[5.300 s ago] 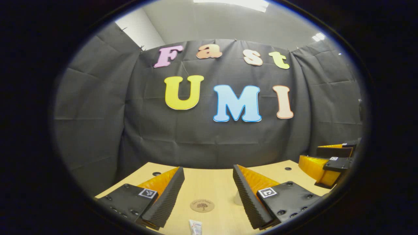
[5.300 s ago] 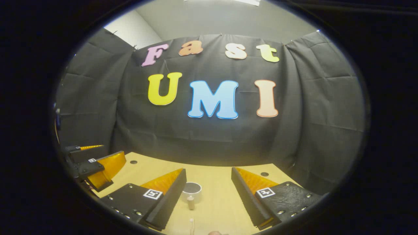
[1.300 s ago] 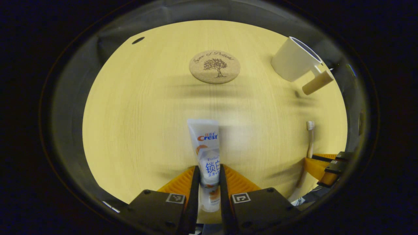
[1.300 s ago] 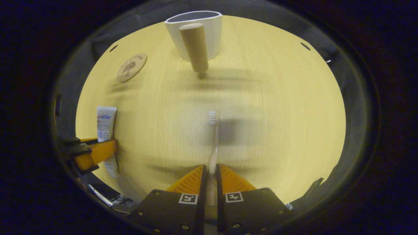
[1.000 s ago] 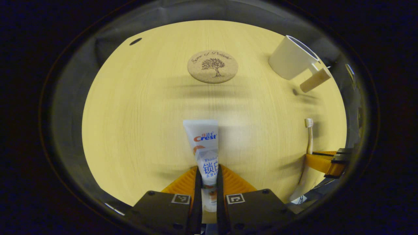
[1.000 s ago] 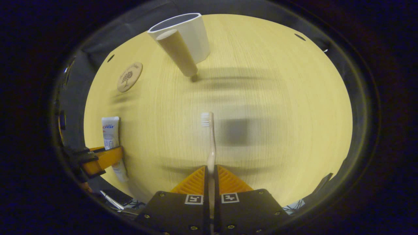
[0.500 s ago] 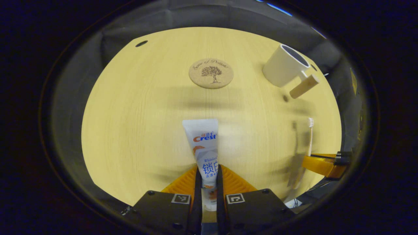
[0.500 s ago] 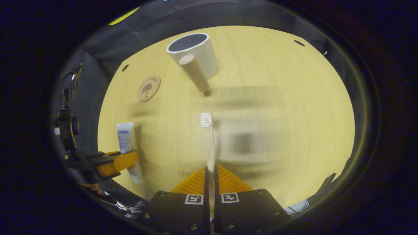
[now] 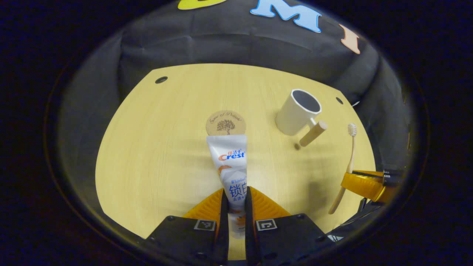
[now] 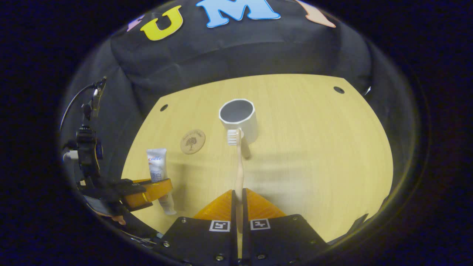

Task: Put the toothbrush and toothpaste on the desktop into the cup, then pick up the cup and place it on the coaster on the desktop.

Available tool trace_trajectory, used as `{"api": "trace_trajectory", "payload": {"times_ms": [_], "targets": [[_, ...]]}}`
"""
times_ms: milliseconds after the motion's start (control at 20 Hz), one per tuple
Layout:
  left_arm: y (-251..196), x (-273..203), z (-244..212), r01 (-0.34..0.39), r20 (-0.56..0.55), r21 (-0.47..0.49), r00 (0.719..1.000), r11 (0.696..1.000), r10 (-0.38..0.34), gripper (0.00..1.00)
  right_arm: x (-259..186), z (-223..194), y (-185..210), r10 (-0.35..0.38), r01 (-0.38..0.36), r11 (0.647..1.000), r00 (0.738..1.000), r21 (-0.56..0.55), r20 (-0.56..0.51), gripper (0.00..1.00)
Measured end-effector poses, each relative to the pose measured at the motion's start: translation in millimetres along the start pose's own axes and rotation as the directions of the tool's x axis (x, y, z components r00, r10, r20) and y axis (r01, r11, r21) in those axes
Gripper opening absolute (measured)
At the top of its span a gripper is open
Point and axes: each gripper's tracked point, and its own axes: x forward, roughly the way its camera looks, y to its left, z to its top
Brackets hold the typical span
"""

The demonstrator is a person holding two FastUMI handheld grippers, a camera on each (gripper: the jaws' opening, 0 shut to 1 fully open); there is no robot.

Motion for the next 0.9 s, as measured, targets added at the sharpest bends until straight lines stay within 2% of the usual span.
{"api": "trace_trajectory", "payload": {"times_ms": [200, 350, 600, 900], "targets": [[-7.3, -16.7, 35.2, 0.023, 0.104, -0.013, 0.994, 1.000, -0.022, 0.24, -1.2, 35.4, 8.4, 0.033, -0.032, 0.999, 0.991, -0.011, 0.129, 0.05], [-14.0, -16.9, 56.4, 0.037, 0.171, -0.004, 0.985, 0.999, -0.036, 0.24, -4.6, 65.4, 13.0, 0.044, -0.039, 0.999, 0.971, -0.028, 0.233, 0.05], [-21.3, -21.7, 93.6, 0.062, 0.294, -0.022, 0.954, 0.998, -0.053, 0.25, -11.0, 122.4, 14.5, 0.063, -0.044, 0.997, 0.903, -0.056, 0.424, 0.05], [-26.8, -34.4, 137.9, 0.088, 0.421, -0.045, 0.905, 0.995, -0.061, 0.24, -0.3, 173.4, 17.3, 0.089, -0.054, 0.995, 0.827, -0.081, 0.554, 0.05]]}}
